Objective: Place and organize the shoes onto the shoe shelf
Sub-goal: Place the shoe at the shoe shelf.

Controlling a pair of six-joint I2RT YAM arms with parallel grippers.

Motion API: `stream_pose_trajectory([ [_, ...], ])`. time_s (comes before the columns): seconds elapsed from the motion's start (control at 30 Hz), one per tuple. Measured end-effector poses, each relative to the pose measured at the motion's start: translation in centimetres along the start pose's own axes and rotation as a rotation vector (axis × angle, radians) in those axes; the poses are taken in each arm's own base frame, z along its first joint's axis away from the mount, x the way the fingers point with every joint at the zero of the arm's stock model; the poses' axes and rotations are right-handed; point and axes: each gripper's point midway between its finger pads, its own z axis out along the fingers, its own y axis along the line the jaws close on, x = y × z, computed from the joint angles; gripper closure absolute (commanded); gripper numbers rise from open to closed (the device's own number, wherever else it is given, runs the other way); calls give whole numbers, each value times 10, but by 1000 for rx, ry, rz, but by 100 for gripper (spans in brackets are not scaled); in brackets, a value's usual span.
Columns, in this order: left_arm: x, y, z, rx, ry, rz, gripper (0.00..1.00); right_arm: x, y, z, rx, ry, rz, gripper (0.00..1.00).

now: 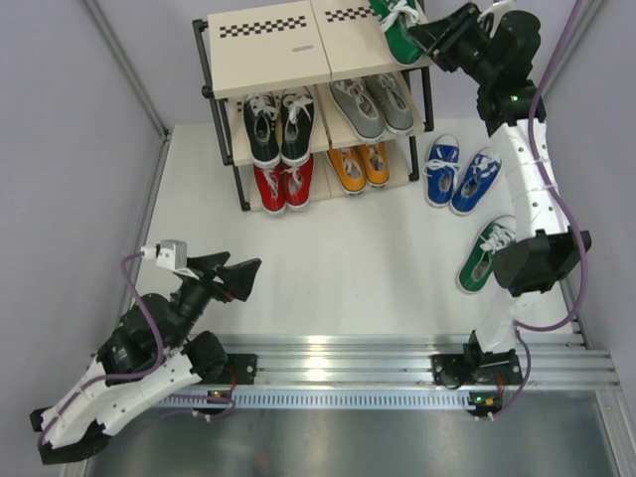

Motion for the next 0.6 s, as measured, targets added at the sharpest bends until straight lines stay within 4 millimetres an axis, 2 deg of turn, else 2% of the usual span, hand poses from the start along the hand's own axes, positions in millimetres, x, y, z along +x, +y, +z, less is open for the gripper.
stream_pose_trajectory([
  [0.4,-4,2,-2,-5,-18,-8,2,-9,0,-2,39,-51,-8,55],
  [0.6,-6,3,-4,-2,-31,-16,2,-15,1,-4,47,-74,-12,47],
])
